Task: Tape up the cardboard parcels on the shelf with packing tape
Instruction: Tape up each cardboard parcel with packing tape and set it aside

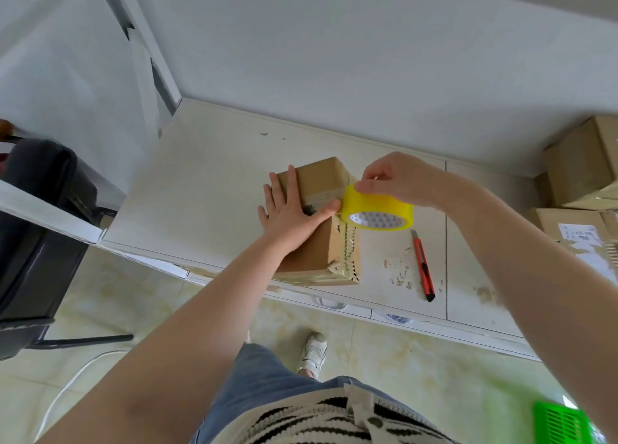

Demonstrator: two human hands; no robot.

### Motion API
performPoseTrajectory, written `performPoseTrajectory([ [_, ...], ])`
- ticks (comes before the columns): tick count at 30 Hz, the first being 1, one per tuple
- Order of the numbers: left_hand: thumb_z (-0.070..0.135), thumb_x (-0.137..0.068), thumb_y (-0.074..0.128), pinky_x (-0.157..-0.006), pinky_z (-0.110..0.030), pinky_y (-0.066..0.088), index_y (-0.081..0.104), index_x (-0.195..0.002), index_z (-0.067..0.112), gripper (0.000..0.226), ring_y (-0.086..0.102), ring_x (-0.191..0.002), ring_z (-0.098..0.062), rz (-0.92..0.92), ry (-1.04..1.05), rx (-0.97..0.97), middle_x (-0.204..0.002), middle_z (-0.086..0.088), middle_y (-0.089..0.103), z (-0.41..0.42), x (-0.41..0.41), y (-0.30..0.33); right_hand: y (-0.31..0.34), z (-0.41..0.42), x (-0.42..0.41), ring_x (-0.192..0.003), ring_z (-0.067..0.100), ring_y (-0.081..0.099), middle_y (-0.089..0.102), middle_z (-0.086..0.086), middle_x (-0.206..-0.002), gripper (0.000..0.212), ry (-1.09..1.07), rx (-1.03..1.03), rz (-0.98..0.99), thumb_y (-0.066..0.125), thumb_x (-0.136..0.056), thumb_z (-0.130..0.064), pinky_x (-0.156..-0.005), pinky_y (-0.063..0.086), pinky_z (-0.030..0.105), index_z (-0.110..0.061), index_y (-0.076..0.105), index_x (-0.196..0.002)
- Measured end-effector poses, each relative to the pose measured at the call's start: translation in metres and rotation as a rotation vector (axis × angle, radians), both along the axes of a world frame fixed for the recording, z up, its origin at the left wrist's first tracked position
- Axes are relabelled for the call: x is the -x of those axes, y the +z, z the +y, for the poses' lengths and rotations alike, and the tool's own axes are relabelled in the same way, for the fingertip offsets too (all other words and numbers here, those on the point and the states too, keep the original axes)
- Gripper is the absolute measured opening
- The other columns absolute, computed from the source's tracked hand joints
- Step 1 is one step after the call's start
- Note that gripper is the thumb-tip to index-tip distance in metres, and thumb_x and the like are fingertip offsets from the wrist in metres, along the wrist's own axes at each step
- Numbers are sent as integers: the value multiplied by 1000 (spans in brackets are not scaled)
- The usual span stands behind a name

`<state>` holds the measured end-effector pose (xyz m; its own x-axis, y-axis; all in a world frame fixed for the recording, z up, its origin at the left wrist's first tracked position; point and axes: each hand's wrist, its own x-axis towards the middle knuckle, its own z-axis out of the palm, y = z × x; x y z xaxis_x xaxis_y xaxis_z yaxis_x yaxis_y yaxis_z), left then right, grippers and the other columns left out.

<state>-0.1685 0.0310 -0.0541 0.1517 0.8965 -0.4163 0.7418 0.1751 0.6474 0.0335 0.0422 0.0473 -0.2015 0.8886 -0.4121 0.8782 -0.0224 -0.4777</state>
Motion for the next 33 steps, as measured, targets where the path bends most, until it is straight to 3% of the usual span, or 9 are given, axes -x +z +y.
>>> performPoseTrajectory([
  [3,84,-73,48,-121,-53,-3,-20,-153,39,115,-20,-150,-22,-6,-19,-6,-161,-1,-28,0,1,-1,-5,0,4,-66,20,54,59,7,-72,46,-31,-115,-201,58,-89,-53,-57,38,30,-10,66,-73],
  [7,80,-78,51,-120,-54,-7,-20,-153,39,111,-21,-150,-22,15,-10,1,-161,0,-29,1,0,0,-13,-1,12,-62,22,52,51,4,-61,50,-56,-148,-268,57,-87,-57,-54,36,29,-17,53,-57],
  [11,68,-87,51,-119,-52,-2,-15,-156,29,103,-15,-151,-23,49,10,-13,-163,-4,-21,5,4,5,-14,1,23,-61,20,50,50,3,-61,51,-80,-141,-238,56,-88,-58,-53,32,28,-15,56,-61],
  [14,54,-93,52,-121,-51,1,-11,-157,19,96,-12,-152,-23,-36,55,-59,-164,-8,-17,2,-5,10,-13,4,28,-63,19,52,54,3,-65,54,-93,-143,-251,55,-87,-62,-53,34,28,-11,65,-73],
  [18,70,-88,48,-120,-51,-8,-17,-155,27,103,-20,-150,-22,-111,68,-14,-162,-6,-24,1,-5,7,-14,1,26,-60,18,54,62,8,-65,57,-96,-148,-165,53,-89,-63,-55,36,30,-9,65,-76],
  [22,66,-91,47,-120,-52,-8,-16,-155,28,97,-19,-151,-23,-164,71,-5,-163,-5,-21,3,4,4,-5,2,22,-67,20,54,62,13,-76,51,-75,-141,-19,57,-89,-54,-60,40,31,-6,67,-80],
  [28,61,-93,48,-118,-54,-10,-14,-156,27,95,-18,-151,-24,-218,75,8,-164,-6,-20,1,9,6,-8,-1,11,-63,22,58,57,3,-56,57,14,-156,-312,57,-84,-62,-53,35,28,-8,59,-66],
  [33,67,-88,53,-118,-53,-9,-11,-157,27,102,-17,-151,-21,-303,84,48,-165,-5,-15,4,21,6,-18,-2,6,-61,21,47,48,5,-64,69,-81,-155,-222,55,-81,-70,-55,31,30,-3,57,-69],
])
